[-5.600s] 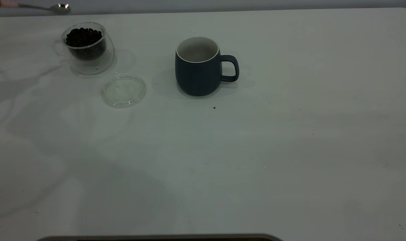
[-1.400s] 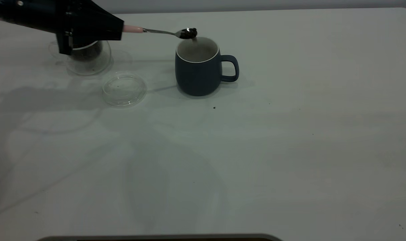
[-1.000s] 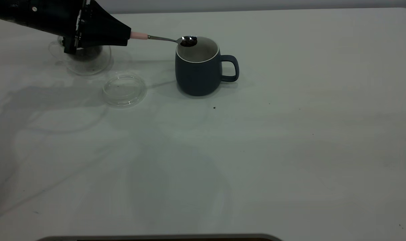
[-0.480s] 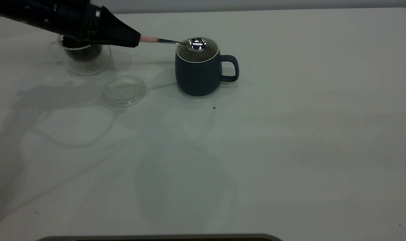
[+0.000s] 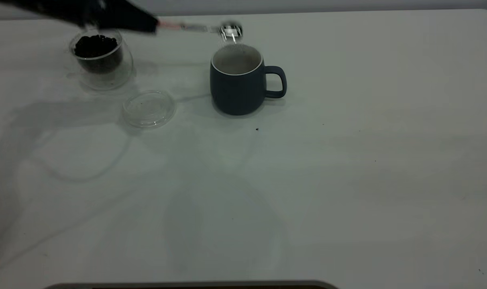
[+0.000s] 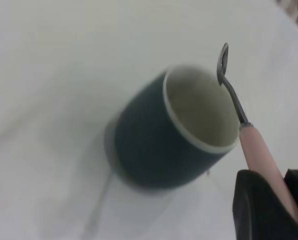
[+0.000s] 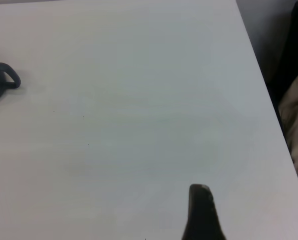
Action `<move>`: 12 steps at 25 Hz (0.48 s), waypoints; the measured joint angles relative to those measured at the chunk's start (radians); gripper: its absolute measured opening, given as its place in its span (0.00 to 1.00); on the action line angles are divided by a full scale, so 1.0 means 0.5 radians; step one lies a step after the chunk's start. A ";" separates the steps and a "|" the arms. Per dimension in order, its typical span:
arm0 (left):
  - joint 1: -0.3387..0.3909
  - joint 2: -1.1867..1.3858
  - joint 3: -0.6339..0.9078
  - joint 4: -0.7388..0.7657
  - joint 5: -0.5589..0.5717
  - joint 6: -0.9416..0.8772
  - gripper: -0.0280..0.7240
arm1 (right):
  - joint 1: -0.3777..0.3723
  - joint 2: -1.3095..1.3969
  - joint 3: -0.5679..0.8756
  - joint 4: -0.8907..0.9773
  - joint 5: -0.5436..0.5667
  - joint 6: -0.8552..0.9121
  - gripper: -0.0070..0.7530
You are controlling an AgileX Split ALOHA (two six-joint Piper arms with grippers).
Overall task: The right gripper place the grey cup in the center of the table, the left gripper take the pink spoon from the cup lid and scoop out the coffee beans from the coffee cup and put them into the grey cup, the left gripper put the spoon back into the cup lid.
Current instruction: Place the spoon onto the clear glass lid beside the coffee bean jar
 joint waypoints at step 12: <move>0.425 -0.188 0.000 0.513 0.204 -0.987 0.22 | 0.000 0.000 0.000 0.000 0.000 0.000 0.75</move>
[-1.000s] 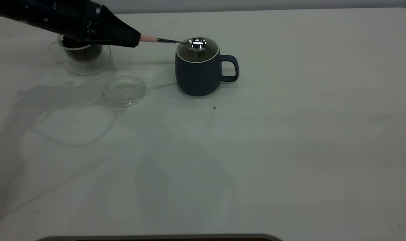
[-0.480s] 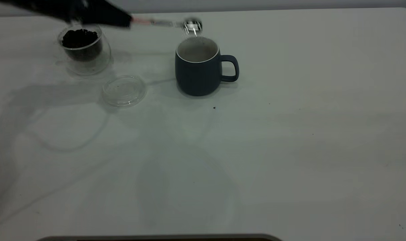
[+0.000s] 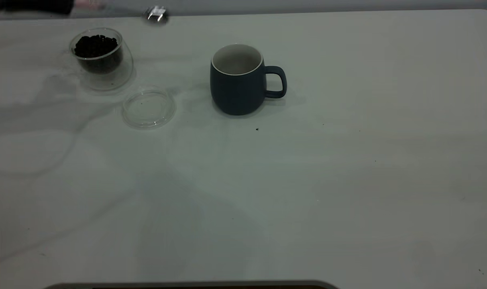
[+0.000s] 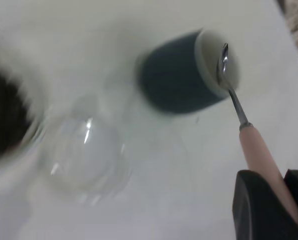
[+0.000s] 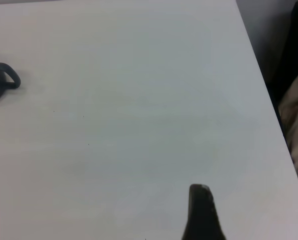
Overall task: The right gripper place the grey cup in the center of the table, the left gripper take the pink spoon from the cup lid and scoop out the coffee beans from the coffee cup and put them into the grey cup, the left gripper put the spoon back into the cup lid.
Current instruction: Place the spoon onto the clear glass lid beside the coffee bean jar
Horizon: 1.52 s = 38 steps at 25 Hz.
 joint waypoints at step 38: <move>0.212 0.571 -0.004 0.019 -0.132 -0.489 0.22 | 0.000 0.000 0.000 0.000 0.000 0.000 0.75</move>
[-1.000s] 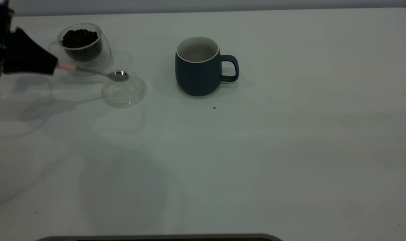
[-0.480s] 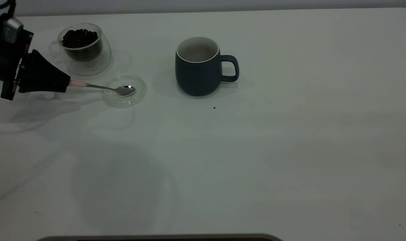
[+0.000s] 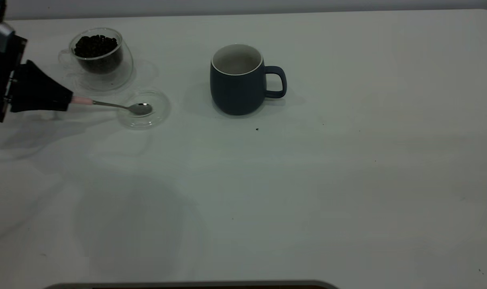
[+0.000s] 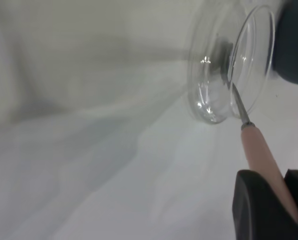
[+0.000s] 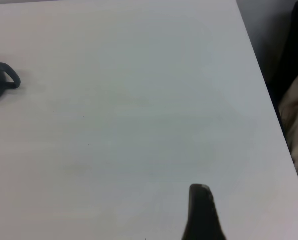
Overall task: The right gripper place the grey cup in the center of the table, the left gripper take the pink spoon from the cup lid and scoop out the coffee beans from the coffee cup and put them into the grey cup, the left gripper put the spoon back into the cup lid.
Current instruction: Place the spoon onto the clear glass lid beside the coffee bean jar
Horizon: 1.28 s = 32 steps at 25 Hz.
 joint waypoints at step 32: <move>0.072 0.000 -0.007 0.009 -0.018 0.108 0.22 | 0.000 0.000 0.000 0.000 0.000 0.000 0.75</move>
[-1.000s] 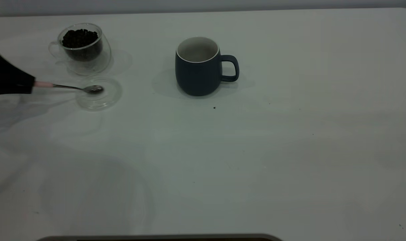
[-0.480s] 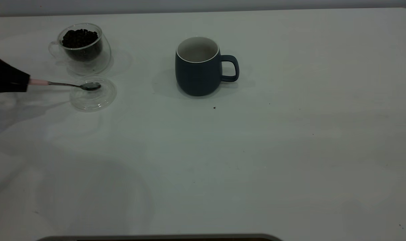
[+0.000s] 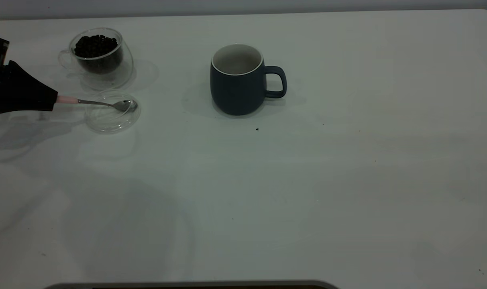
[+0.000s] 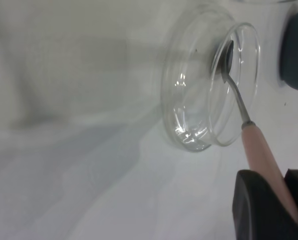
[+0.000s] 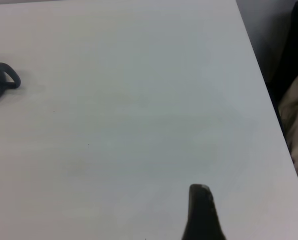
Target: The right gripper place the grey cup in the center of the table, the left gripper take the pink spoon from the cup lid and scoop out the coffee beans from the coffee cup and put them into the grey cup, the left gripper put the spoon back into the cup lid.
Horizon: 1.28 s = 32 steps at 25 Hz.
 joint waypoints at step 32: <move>0.321 -0.060 -0.345 -0.048 0.294 -0.611 0.81 | 0.000 0.000 0.000 0.000 0.000 0.000 0.75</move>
